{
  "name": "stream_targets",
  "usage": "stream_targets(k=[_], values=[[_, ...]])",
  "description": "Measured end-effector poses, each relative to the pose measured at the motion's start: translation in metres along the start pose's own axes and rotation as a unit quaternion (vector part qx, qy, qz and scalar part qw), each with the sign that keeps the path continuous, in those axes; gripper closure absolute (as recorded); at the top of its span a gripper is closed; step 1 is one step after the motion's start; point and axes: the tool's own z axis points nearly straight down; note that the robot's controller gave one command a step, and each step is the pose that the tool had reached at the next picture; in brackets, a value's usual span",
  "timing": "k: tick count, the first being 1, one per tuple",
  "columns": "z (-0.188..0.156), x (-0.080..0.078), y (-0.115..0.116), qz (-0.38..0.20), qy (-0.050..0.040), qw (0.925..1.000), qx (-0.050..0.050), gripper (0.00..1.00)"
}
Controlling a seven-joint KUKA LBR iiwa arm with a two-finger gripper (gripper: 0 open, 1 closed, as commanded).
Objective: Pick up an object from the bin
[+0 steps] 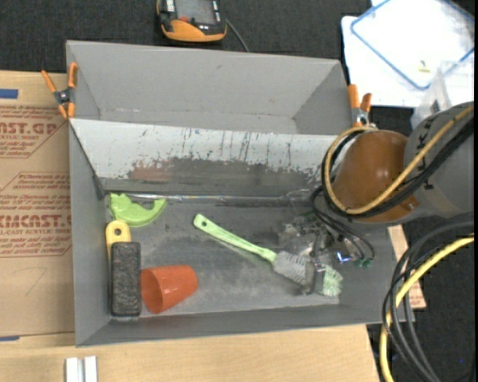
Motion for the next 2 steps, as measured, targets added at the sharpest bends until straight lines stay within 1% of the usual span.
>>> stream_targets(k=[1, 2], values=[[-0.084, 0.006, 0.021, 0.124, -0.0037, 0.9922, -0.001, 0.00], [-0.021, 0.038, -0.003, 0.037, 0.0091, 0.9993, -0.002, 0.00]])
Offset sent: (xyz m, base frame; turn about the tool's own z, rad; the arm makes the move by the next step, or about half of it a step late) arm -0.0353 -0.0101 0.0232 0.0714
